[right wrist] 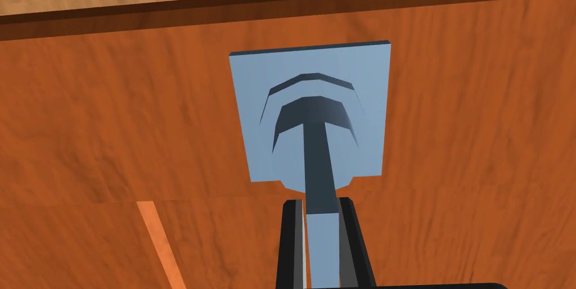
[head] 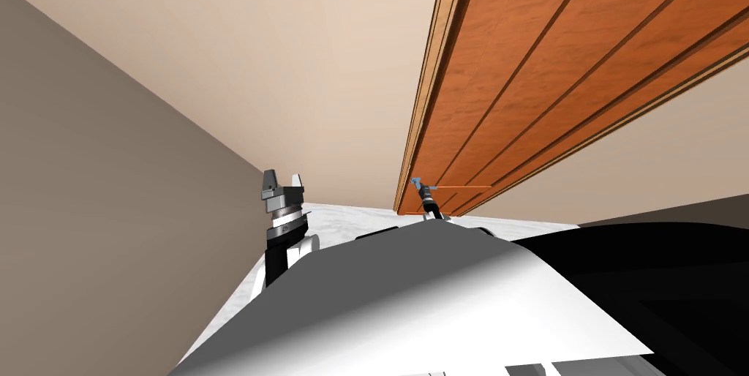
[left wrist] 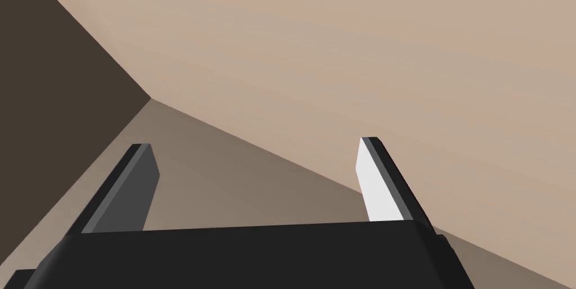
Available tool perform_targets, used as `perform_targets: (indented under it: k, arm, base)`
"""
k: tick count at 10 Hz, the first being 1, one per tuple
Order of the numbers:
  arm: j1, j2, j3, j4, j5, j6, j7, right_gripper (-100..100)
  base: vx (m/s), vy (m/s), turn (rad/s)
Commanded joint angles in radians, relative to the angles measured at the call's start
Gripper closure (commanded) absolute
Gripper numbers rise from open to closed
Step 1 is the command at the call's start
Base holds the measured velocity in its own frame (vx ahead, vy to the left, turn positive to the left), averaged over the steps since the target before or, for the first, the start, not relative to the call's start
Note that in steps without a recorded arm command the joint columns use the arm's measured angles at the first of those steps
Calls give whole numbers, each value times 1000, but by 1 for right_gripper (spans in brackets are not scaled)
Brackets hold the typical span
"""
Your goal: Pull the door open
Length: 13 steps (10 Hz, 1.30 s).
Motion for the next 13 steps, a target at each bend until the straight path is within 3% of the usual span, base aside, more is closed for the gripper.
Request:
perform_targets:
  k: [1,8,10,13]
  arm:
    - [7,-5,13,0,9,-6,-16,100]
    - [41,-59,94,-6,63,-47,-120,100]
    - [40,-60,95,1,64,-48,-120,100]
    - [40,-64,97,12,105,-67,-149,100]
  base:
    - [-188,-32,121]
    - [-235,-59,149]
    - [-153,-40,56]
    - [-177,-17,78]
